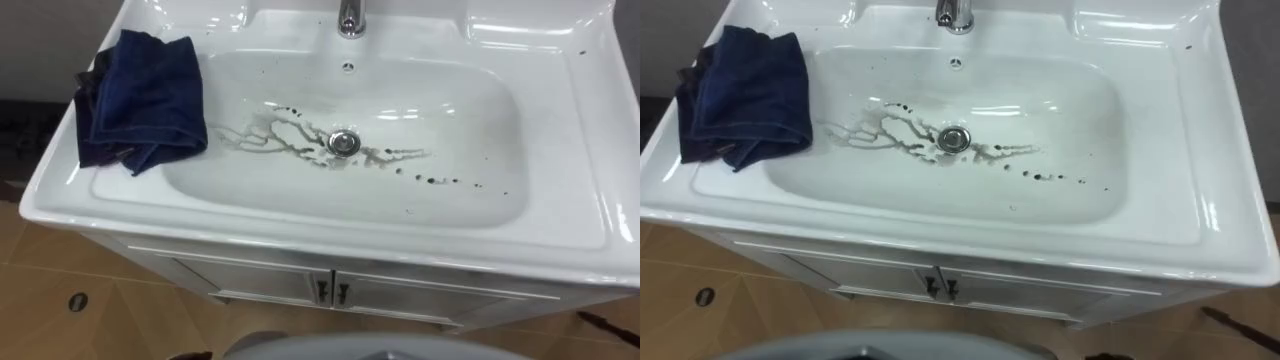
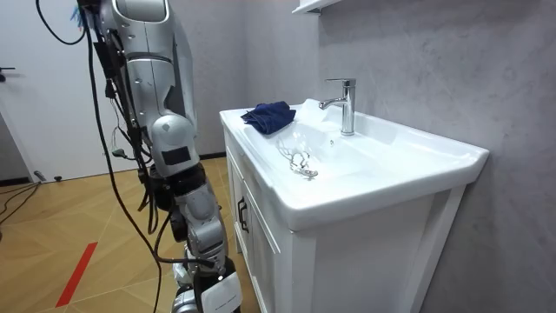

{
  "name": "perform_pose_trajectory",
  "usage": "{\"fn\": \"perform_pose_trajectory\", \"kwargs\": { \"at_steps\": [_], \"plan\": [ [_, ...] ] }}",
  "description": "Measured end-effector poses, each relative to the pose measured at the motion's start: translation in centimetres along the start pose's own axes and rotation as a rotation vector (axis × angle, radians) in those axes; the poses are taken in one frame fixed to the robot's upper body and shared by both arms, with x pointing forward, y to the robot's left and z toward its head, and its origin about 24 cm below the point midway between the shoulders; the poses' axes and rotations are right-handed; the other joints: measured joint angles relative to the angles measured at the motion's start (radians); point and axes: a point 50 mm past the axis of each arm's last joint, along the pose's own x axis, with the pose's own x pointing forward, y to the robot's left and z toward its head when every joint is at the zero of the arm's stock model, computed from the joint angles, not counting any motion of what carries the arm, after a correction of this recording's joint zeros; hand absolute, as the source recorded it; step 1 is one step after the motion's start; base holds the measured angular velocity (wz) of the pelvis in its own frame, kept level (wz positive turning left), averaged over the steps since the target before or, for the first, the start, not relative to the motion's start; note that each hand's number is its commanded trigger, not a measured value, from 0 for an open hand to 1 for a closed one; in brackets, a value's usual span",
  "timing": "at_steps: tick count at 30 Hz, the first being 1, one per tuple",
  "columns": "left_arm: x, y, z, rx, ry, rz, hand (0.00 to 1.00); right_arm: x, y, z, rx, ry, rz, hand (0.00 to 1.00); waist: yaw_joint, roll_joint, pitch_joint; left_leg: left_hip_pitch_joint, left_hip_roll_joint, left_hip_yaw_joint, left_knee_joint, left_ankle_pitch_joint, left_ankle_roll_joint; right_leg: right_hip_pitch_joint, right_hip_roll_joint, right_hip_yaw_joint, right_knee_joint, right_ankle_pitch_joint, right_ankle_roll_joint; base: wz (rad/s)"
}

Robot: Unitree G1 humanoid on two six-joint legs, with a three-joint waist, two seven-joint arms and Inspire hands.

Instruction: Wipe basin

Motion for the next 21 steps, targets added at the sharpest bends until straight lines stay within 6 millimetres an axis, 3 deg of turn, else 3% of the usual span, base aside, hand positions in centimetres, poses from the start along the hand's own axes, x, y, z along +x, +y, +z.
{"fn": "perform_pose_trajectory", "kwargs": {
  "at_steps": [12,21],
  "plan": [
    [-0.1,0.0,-0.9,-0.121,0.006,-0.006,0.0,0.0,-0.1,-0.1,0.002,0.01,0.017,0.0,0.004,0.003,-0.0006,-0.015,0.01,0.004,0.022,-0.003,0.002,-0.006,0.006,-0.002,0.006,0.001,-0.003,0.0],
    [-0.1,0.3,-1.2,-0.201,0.001,0.044,0.0,-0.1,0.0,-0.2,0.026,0.005,0.04,0.0,0.009,0.006,-0.0087,-0.034,0.003,-0.016,0.041,-0.004,0.004,-0.006,0.004,-0.03,-0.001,0.0,-0.002,0.09]
  ]
}}
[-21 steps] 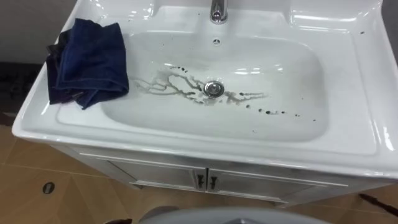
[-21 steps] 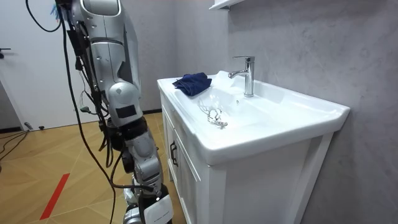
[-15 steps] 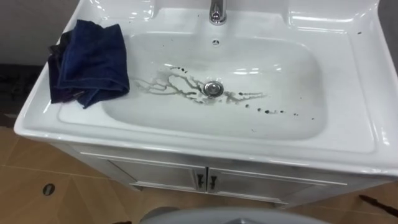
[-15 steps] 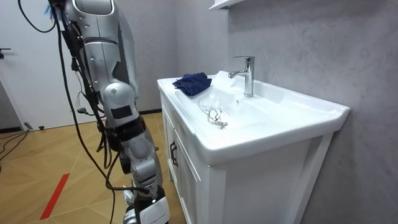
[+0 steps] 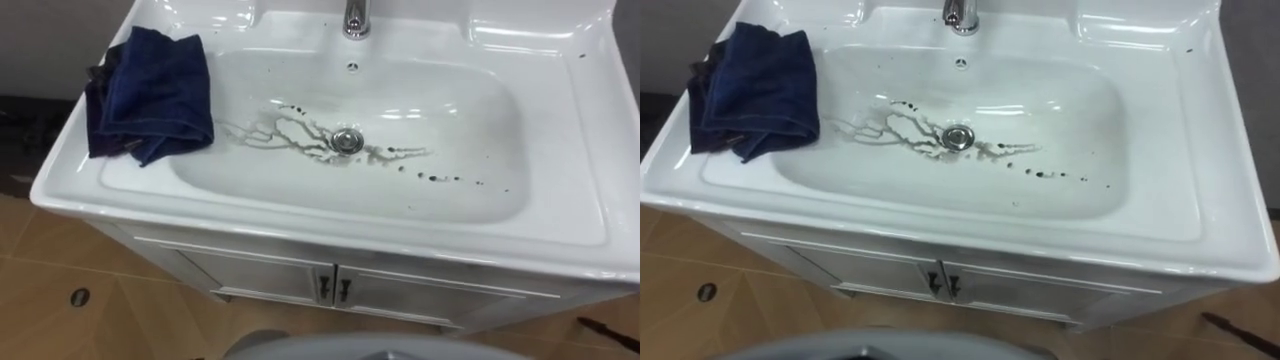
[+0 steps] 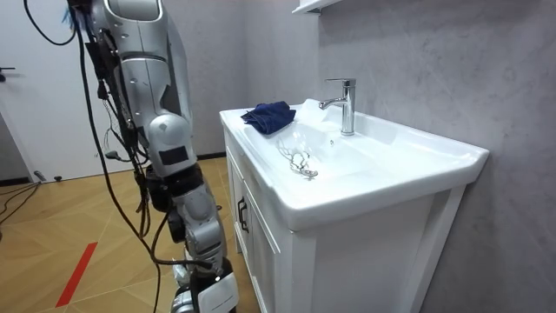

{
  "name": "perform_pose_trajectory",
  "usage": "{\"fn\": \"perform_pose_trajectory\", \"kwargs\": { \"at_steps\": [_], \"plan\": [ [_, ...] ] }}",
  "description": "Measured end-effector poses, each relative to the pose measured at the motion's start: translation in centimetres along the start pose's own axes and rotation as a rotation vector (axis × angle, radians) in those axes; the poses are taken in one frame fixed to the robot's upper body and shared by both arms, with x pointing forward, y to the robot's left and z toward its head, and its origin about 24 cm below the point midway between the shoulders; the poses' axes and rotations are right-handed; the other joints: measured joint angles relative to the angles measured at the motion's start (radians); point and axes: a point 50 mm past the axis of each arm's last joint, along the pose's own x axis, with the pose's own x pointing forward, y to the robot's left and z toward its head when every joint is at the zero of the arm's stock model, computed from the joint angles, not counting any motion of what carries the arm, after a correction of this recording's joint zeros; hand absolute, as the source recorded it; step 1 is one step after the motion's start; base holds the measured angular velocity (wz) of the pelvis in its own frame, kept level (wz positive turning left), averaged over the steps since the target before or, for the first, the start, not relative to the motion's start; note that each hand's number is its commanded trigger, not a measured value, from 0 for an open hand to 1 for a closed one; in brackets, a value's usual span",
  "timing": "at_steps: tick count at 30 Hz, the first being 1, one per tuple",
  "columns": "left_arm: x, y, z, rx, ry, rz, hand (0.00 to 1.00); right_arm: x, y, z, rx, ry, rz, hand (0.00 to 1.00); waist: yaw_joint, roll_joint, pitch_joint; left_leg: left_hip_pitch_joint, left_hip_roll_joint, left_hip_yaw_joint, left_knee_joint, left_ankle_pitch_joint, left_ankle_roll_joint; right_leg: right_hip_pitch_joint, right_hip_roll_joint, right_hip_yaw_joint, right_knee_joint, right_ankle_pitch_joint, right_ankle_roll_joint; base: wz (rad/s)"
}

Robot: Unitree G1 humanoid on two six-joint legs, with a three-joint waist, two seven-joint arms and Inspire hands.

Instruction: Wipe basin

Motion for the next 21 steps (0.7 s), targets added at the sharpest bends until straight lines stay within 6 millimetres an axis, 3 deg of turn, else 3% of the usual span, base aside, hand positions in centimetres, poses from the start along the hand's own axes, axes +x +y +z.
{"fn": "perform_pose_trajectory", "kwargs": {
  "at_steps": [7,12,14,18,21],
  "plan": [
    [0.0,0.1,-0.8,-0.106,0.006,0.033,0.0,0.0,-0.1,-0.1,0.0,0.002,-0.003,0.0,0.005,0.001,0.0009,-0.01,-0.007,-0.022,0.003,0.0,0.0,0.004,-0.004,-0.03,-0.002,-0.001,0.001,0.1],
    [-0.3,0.5,-2.5,-0.353,0.016,0.079,0.0,0.0,-0.1,-0.5,0.018,0.009,-0.014,0.0,0.025,0.001,0.0049,0.005,-0.01,-0.037,-0.008,0.0,0.001,0.023,-0.009,-0.049,-0.004,-0.003,0.005,0.08],
    [-0.5,1.7,-2.3,-0.533,-0.017,0.146,0.0,0.0,-0.3,-0.7,0.029,0.013,-0.027,0.0,0.048,0.004,0.0057,0.0,-0.022,-0.057,-0.006,0.002,0.002,0.024,-0.013,-0.071,-0.006,-0.007,0.006,0.21],
    [-1.0,3.9,-1.3,-0.747,-0.104,0.274,0.0,-0.1,-0.5,-0.8,0.025,0.021,-0.054,0.0,0.093,0.014,0.0057,-0.004,-0.025,-0.058,-0.004,0.003,0.004,0.023,-0.016,-0.075,-0.004,-0.011,0.007,0.08],
    [-1.9,5.7,-0.3,-0.874,-0.194,0.37,0.0,-0.1,-0.7,-0.8,0.027,0.016,-0.076,0.0,0.108,0.025,0.0001,-0.017,-0.037,-0.088,-0.003,0.007,0.005,0.023,-0.018,-0.099,-0.002,-0.01,0.01,0.24]
  ]
}}
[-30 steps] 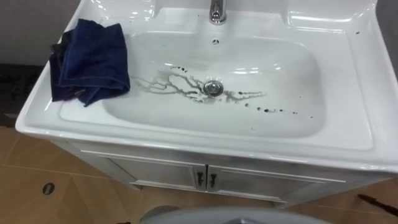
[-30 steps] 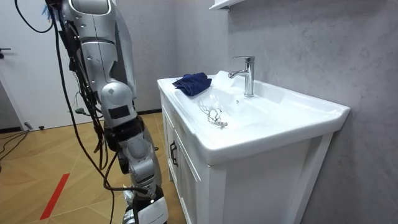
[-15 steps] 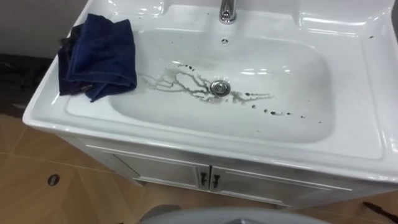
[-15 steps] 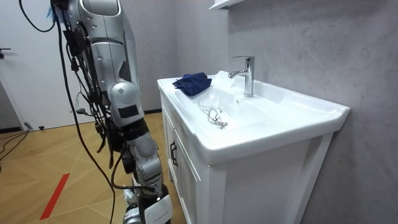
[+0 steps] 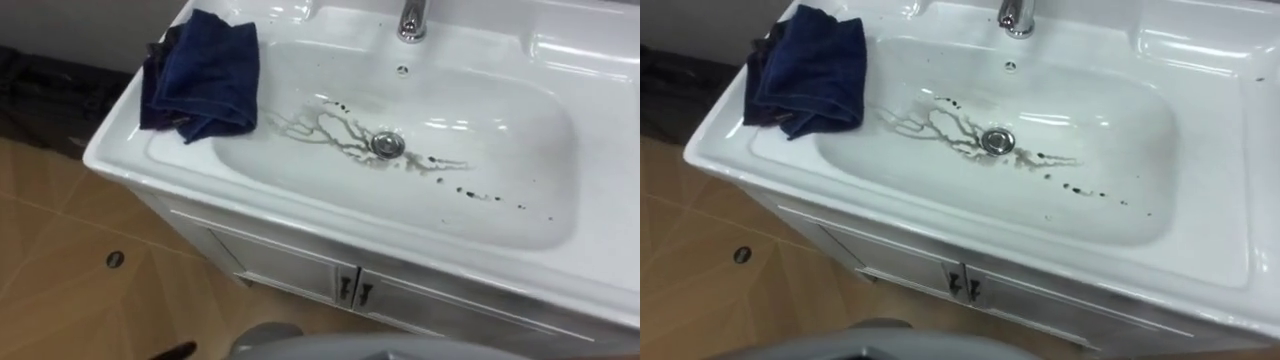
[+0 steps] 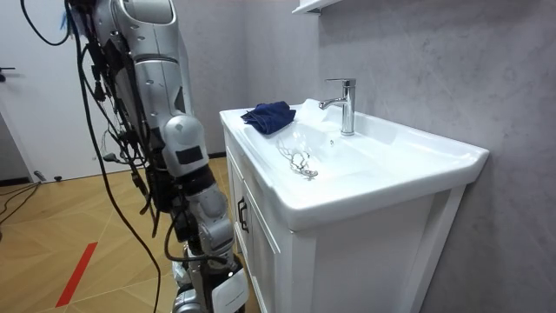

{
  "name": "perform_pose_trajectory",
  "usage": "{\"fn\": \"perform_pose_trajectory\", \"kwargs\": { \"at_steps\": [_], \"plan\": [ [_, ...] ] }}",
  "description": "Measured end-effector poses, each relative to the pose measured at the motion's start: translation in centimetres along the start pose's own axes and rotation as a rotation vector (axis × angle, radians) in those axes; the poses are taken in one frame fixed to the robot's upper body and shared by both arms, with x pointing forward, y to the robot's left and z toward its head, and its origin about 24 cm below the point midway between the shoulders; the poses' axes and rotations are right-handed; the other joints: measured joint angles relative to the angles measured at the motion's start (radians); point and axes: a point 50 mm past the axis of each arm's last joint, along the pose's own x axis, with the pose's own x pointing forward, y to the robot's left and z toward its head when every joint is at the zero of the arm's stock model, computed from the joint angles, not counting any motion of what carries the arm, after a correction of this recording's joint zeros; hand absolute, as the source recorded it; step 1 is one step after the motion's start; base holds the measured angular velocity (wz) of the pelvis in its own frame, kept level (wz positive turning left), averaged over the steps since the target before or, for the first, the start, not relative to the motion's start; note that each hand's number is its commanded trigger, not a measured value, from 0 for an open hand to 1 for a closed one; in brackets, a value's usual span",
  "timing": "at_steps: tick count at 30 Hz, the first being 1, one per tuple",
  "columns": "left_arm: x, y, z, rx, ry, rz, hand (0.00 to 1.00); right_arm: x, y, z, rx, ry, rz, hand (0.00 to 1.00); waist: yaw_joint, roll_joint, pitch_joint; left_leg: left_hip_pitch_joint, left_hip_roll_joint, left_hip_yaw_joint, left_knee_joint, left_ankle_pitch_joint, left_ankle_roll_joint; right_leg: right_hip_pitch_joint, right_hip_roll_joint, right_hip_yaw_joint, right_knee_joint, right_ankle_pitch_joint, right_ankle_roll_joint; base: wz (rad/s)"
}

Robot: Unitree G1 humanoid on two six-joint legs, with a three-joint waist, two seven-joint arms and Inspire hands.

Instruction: Wipe basin

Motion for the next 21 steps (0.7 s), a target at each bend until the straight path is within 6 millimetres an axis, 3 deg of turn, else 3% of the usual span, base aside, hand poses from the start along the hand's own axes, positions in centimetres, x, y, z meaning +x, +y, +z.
{"fn": "perform_pose_trajectory", "kwargs": {
  "at_steps": [3,8,14,21],
  "plan": [
    [-0.2,0.2,2.8,-0.127,-0.109,0.063,0.0,0.0,-0.3,-0.3,0.018,-0.01,-0.016,0.0,0.029,0.013,-0.0018,-0.002,-0.003,-0.016,0.002,0.001,0.0,0.0,0.002,-0.007,0.005,0.0,0.0,0.12],
    [-2.0,1.4,9.1,-0.366,-0.379,0.182,0.0,-0.2,-1.2,-0.5,0.036,-0.023,-0.07,0.0,0.073,0.044,0.001,0.005,-0.004,-0.021,-0.009,0.003,-0.002,-0.002,-0.002,-0.031,0.018,0.0,0.0,0.03],
    [-6.0,1.5,15.0,-0.523,-0.666,0.242,0.0,-0.3,-1.5,-0.9,0.034,-0.032,-0.085,0.0,0.077,0.056,-0.0011,0.004,-0.005,-0.027,-0.014,0.005,-0.003,-0.004,-0.002,-0.032,0.018,0.0,0.0,0.0],
    [-10.7,0.3,19.5,-0.548,-0.949,0.268,0.0,-0.2,-1.0,-1.3,-0.001,-0.037,-0.073,0.0,0.068,0.053,-0.0031,0.004,-0.006,-0.031,-0.013,0.005,-0.003,-0.004,-0.001,-0.032,0.018,0.001,0.0,0.0]
  ]
}}
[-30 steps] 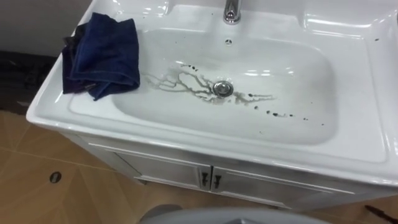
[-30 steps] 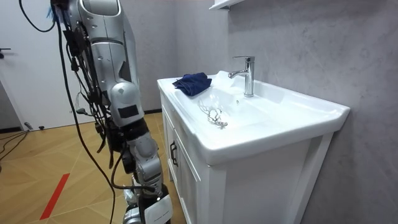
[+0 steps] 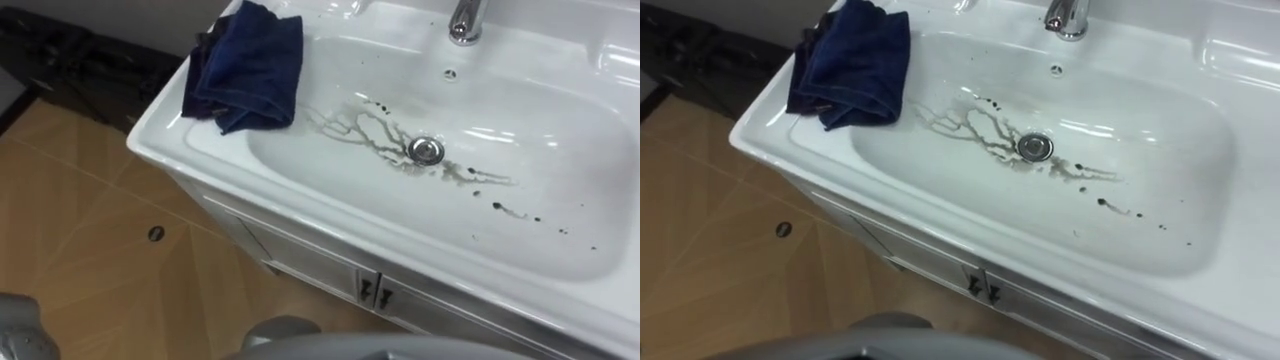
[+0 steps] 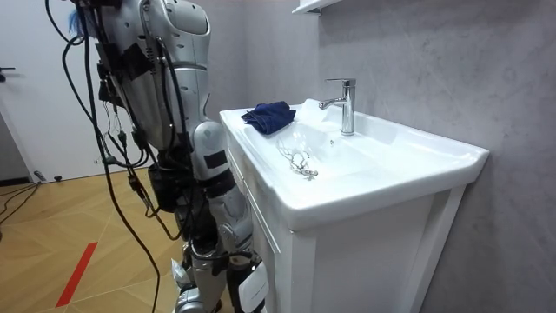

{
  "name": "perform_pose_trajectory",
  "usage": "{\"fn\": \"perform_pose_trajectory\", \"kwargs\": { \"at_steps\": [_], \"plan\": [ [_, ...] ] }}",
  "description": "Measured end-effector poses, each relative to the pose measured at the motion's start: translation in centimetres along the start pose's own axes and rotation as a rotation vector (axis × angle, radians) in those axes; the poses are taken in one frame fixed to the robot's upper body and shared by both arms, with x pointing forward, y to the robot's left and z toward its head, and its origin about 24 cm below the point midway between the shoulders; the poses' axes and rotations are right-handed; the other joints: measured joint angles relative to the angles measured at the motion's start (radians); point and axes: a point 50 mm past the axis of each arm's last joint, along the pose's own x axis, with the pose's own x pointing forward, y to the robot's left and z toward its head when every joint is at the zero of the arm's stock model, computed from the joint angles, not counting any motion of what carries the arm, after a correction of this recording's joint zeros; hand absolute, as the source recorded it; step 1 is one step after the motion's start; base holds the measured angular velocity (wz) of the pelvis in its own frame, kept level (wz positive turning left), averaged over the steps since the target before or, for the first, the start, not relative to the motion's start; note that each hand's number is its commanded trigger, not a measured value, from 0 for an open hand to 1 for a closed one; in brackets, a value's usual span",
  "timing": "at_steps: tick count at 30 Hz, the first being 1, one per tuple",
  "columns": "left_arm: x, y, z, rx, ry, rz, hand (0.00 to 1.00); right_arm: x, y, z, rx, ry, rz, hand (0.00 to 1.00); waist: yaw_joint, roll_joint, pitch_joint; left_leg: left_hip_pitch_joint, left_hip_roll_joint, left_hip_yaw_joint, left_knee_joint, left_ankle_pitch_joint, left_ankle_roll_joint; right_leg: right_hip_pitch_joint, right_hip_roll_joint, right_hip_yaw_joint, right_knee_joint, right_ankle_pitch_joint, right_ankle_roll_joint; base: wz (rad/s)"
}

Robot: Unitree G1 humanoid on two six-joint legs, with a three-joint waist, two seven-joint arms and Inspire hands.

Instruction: Wipe basin

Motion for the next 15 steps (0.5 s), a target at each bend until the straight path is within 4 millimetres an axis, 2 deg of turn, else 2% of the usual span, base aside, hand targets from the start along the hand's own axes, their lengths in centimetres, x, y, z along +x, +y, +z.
{"fn": "perform_pose_trajectory", "kwargs": {
  "at_steps": [3,5,8,15],
  "plan": [
    [0.3,-1.3,3.1,0.018,-0.167,-0.041,0.0,0.0,0.0,0.0,-0.006,-0.007,0.006,0.0,-0.015,0.001,0.0006,0.005,0.0,0.0,-0.001,0.0,0.0,0.004,0.0,0.004,-0.002,0.0,0.0,-0.04],
    [-0.5,-2.1,6.1,-0.025,-0.315,-0.081,0.0,0.0,0.0,0.1,-0.005,-0.013,0.005,0.0,-0.022,-0.001,0.0043,0.014,0.0,0.009,-0.009,0.001,0.0,0.004,-0.001,0.011,-0.002,0.001,0.001,-0.14],
    [-1.4,-2.6,7.8,-0.059,-0.41,-0.118,0.0,0.0,-0.1,0.0,-0.005,-0.015,0.001,0.0,-0.043,0.003,0.0096,0.02,0.001,0.016,-0.016,0.002,0.002,0.003,-0.002,0.028,-0.002,0.003,0.002,-0.1],
    [-3.0,-4.2,9.2,-0.089,-0.484,-0.216,0.0,0.0,-0.1,-0.3,0.008,-0.012,0.006,0.0,-0.079,0.01,0.0081,0.025,0.002,0.017,-0.014,0.003,0.001,0.004,-0.001,0.033,-0.003,0.003,0.002,-0.03]
  ]
}}
